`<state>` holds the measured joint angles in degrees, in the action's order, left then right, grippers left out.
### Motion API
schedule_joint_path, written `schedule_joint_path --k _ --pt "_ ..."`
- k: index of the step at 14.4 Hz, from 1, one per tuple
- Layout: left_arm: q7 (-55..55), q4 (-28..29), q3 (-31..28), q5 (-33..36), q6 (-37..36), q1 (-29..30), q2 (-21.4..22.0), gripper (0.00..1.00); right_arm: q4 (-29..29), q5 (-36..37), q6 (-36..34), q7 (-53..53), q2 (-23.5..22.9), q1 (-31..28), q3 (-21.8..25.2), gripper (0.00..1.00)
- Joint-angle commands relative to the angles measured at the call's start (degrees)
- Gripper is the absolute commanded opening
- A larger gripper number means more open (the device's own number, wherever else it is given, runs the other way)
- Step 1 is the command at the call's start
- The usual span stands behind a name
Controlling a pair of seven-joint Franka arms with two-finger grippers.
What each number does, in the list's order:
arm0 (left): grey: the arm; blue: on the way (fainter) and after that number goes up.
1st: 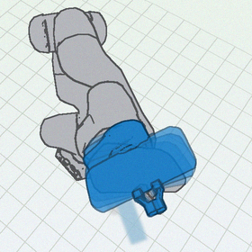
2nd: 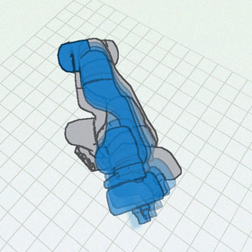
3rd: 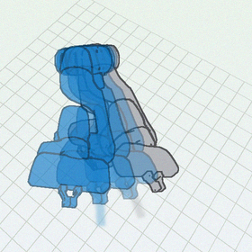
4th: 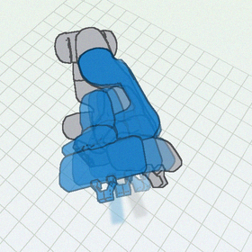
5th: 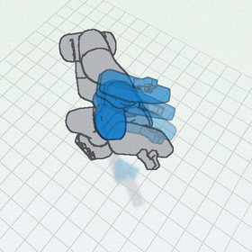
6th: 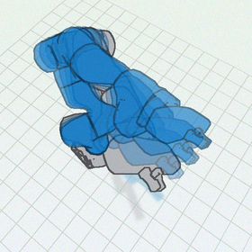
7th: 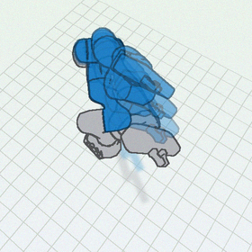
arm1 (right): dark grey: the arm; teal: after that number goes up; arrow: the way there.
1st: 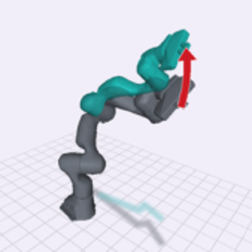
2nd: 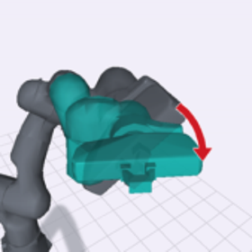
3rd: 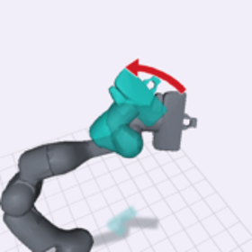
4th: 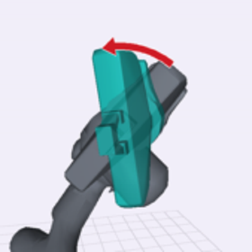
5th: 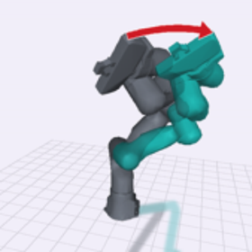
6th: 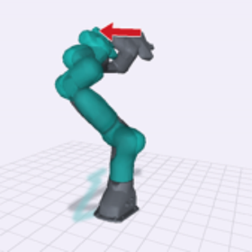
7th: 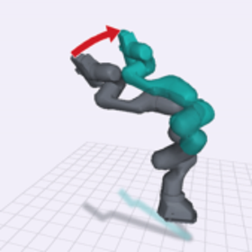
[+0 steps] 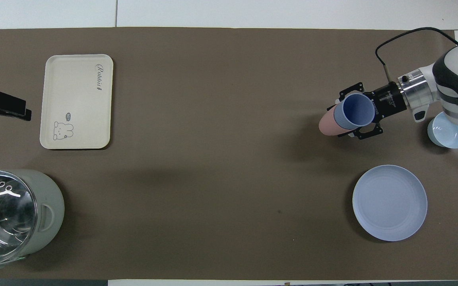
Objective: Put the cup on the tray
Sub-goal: 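Lift the cup and carry it toward the tray with the right gripper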
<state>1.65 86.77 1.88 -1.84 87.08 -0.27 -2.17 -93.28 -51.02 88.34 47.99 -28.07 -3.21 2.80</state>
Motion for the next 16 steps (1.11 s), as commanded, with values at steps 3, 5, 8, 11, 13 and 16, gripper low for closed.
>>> schedule_joint_path --k 3,5,8,11,13,16 --pt "-0.5 1.12 -0.21 -0.62 0.02 0.19 1.03 1.0 -2.69 -6.1 8.93 13.75 4.25 10.56 0.18 0.0" --pt "-0.5 1.12 -0.21 -0.62 0.02 0.19 1.03 1.0 -2.87 -7.07 14.03 19.48 5.57 15.41 0.18 0.0" --pt "-0.5 1.12 -0.21 -0.54 0.11 0.19 1.03 1.0 -3.04 -8.57 20.36 25.9 6.63 22.35 0.18 0.0" --pt "-0.5 1.12 -0.21 -0.62 0.11 0.19 1.03 1.0 -3.57 -9.36 27.83 32.41 7.07 28.51 0.18 0.0" --pt "-0.59 1.12 -0.21 -0.62 -0.07 0.19 1.03 1.0 -4.97 -10.85 32.92 33.21 7.5 32.81 0.18 0.0" --pt "-4.69 3.48 0.4 -0.71 0.01 -0.95 2.34 1.0 -6.38 -12.09 41.01 36.28 7.6 37.82 0.18 0.0"
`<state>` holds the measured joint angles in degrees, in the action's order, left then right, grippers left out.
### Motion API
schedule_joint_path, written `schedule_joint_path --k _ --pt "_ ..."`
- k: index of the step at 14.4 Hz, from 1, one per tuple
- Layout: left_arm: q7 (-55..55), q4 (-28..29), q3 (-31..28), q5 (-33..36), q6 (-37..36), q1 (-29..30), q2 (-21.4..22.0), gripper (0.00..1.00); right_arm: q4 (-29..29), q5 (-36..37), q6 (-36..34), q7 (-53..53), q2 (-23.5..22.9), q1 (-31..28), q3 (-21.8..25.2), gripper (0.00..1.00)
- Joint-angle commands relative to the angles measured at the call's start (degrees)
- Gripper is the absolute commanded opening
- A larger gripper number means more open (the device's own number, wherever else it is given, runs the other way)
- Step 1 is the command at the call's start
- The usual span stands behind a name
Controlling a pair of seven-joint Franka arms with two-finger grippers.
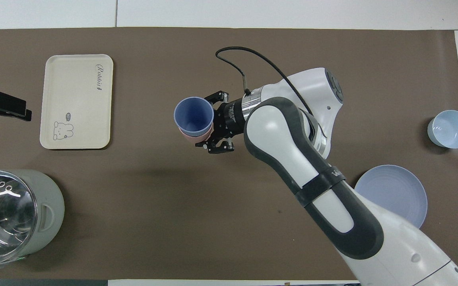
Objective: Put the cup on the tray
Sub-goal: 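Lift the cup and carry it toward the tray with the right gripper, then reach the left gripper to the cup held by the right gripper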
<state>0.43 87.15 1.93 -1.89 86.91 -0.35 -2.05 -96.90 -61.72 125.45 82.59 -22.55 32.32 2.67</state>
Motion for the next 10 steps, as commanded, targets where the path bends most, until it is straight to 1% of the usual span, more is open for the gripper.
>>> schedule_joint_path --k 1,2,3,4,6,7,8,10 --pt "-8.03 3.2 0.7 -0.66 0.36 -3.58 2.22 1.0 -2.76 -1.39 5.58 3.18 1.99 3.7 0.32 0.0" --pt "-13.73 3.2 0.79 -0.66 1.15 -6.48 2.22 1.0 -2.76 -1.39 7.25 4.33 1.99 5.02 0.32 0.0" --pt "-19.01 3.72 0.88 -0.66 3.5 -8.68 2.22 1.0 -2.76 -1.39 8.66 5.21 1.99 5.9 0.32 0.0" --pt "-24.02 6.17 0.97 -0.74 7.53 -11.32 3.18 1.0 -2.76 -1.39 9.37 5.74 1.99 6.52 0.32 0.0" --pt "-32.46 12.84 0.97 -1.61 15.62 -15.1 5.55 1.0 -2.76 -1.39 10.51 5.83 1.9 7.4 0.32 0.0" --pt "-36.86 14.87 0.97 -2.41 18.27 -16.77 5.74 1.0 -2.76 -1.39 11.3 5.92 1.9 7.58 0.32 0.0" --pt "-40.3 15.67 0.97 -2.67 20.21 -18.01 5.74 1.0 -2.76 -1.39 11.48 5.92 1.9 7.58 0.32 0.0" --pt "-42.96 15.86 0.97 -3.2 21.02 -19.69 5.74 1.0 -2.76 -1.39 11.48 5.83 1.9 7.58 0.32 0.0"
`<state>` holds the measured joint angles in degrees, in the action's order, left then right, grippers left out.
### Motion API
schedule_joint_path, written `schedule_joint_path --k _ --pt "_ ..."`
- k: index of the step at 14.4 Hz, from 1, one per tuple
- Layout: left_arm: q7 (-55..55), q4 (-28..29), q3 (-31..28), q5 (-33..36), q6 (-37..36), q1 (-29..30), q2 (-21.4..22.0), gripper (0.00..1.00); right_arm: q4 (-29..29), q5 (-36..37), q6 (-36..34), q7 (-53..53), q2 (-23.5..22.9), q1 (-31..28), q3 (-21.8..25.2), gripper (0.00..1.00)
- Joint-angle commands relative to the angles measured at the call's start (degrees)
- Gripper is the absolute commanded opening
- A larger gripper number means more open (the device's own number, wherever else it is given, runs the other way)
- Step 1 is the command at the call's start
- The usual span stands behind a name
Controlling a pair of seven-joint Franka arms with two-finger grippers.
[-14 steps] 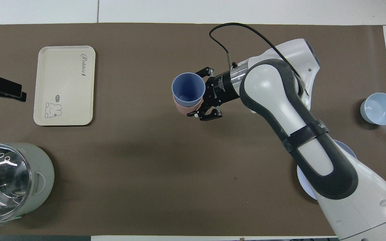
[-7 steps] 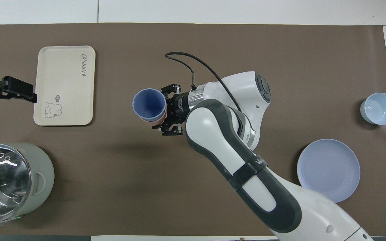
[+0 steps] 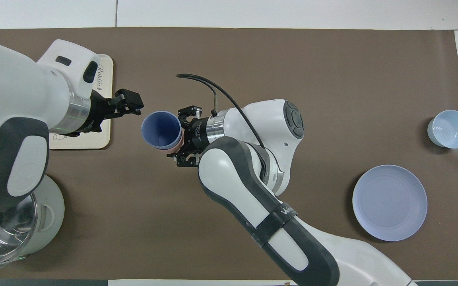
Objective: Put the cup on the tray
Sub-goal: 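Reach the left gripper to the cup held by the right gripper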
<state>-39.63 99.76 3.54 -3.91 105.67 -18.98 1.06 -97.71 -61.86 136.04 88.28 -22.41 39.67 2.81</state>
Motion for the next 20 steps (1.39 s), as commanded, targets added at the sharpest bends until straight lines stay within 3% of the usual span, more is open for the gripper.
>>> schedule_joint_path --k 1,8,9,11,12,13,20 --pt "-2.91 3.25 -0.64 -1.79 2.17 -1.14 2.63 1.0 -1.95 -1.25 0.89 0.22 1.76 0.23 0.18 0.0" --pt "-3.09 7.55 -0.64 -1.8 5.32 -3.17 2.98 1.0 -2.31 -1.34 1.69 0.14 1.67 0.67 0.18 0.0" --pt "-3.17 8.42 -0.64 -1.8 6.64 -3.17 2.89 0.89 -2.39 -1.34 1.77 0.14 1.67 0.67 0.18 0.0" --pt "-3.87 8.43 -0.64 -2.32 6.74 -3.17 2.81 0.45 -2.39 -1.25 1.77 0.14 1.67 0.67 0.18 0.0" --pt "-5.18 8.34 -0.55 -2.94 6.74 -3.17 2.8 0.06 -2.39 -1.34 2.9 0.14 1.67 0.76 0.18 0.0" --pt "-5.28 8.34 -0.55 -3.12 6.57 -3.17 2.72 0.0 -2.39 -1.25 3.26 0.14 1.67 0.76 0.18 0.0" --pt "-5.9 3.44 -0.46 -5.22 1.83 -3.43 2.28 0.0 -2.48 -1.25 3.27 0.05 1.67 0.76 0.18 0.0"
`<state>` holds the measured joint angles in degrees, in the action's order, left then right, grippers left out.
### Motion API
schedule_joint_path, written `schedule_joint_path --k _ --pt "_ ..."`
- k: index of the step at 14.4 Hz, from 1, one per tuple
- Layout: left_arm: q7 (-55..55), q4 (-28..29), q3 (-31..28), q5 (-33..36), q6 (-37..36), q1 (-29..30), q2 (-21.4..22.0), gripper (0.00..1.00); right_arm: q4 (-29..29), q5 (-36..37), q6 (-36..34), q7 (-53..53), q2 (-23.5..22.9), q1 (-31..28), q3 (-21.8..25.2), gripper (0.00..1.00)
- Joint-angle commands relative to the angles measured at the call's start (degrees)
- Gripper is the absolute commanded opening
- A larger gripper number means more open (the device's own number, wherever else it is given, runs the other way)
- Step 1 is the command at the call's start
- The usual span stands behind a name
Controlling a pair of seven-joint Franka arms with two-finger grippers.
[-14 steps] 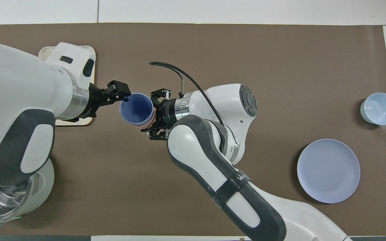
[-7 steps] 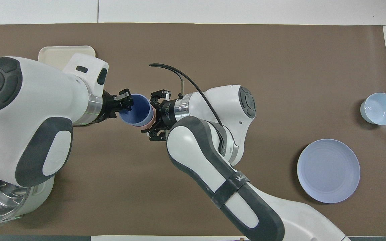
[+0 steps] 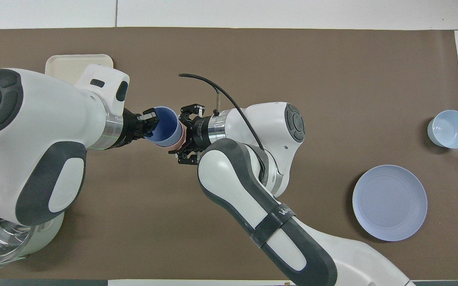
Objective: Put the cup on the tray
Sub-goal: 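Pull the cup with the left gripper while the right gripper withdraws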
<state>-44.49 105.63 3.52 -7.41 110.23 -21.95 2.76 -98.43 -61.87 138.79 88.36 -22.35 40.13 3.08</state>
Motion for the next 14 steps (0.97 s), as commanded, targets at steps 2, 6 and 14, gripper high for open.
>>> schedule_joint_path --k 2,6,14 --pt "-1.04 -5.94 -0.53 -2.86 -5.97 0.06 0.58 0.0 -1.76 -1.32 0.52 -0.03 1.6 0.3 -0.09 0.0" --pt "-1.04 -12.11 -1.41 -4.02 -10.21 0.94 0.76 0.0 -1.76 -1.24 0.08 -0.56 1.52 -0.4 -0.09 0.0" --pt "13.17 -5.9 -1.58 -3.84 -2.41 15.52 0.32 0.0 -4.31 -0.71 -17.55 -19.34 3.18 -18.21 0.0 0.0"
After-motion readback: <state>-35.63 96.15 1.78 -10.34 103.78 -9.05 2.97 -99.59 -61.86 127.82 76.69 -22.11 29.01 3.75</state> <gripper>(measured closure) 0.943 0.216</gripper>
